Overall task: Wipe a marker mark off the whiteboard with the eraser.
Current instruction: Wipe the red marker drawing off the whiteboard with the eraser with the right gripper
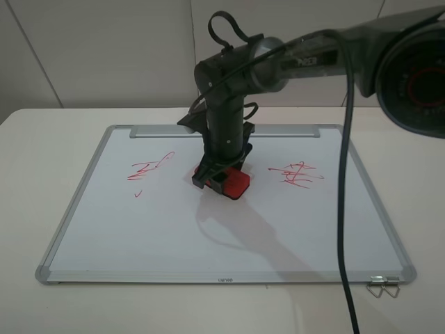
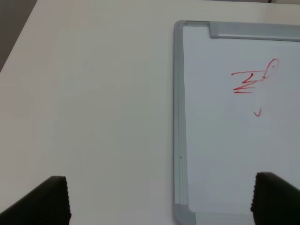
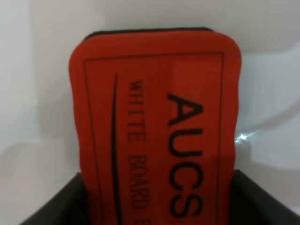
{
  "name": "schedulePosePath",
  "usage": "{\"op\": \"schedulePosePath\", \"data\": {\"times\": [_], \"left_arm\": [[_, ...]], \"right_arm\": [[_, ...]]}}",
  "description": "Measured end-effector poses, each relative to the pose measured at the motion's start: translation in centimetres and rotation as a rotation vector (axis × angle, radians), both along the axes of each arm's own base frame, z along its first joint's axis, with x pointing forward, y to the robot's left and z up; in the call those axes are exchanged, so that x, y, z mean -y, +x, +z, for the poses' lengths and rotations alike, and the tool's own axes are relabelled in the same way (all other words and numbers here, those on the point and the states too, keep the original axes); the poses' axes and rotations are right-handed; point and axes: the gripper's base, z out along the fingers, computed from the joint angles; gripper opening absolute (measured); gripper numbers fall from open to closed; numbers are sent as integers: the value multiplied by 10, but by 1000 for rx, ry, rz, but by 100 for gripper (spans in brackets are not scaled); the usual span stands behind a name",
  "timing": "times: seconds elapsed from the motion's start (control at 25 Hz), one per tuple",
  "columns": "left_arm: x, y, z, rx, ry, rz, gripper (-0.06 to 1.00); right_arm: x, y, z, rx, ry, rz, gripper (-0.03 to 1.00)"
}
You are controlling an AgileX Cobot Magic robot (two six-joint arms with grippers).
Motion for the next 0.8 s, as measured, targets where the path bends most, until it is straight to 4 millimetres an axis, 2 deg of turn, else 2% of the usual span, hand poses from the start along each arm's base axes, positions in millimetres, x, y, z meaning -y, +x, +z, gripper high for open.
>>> {"op": "schedulePosePath", "data": {"times": [0.12,0.28,0.44,0.6,0.72,0.8], "left_arm": [[0,0,0,0,0,0,77],[0,0,0,0,0,0,77],[0,0,0,0,0,0,77],[0,0,0,0,0,0,77],[0,0,0,0,0,0,77],[0,0,0,0,0,0,77]], "right_arm": [[-11,-3,0,35,34,27,50],[-42,-13,6,69,95,78,50],[-76,-20,30,140,193,129,50],[-100,-28,47,188,275,162,50],[-111,-31,49,196,303,175,50],[-115,-29,41,187,298,175,50]]}}
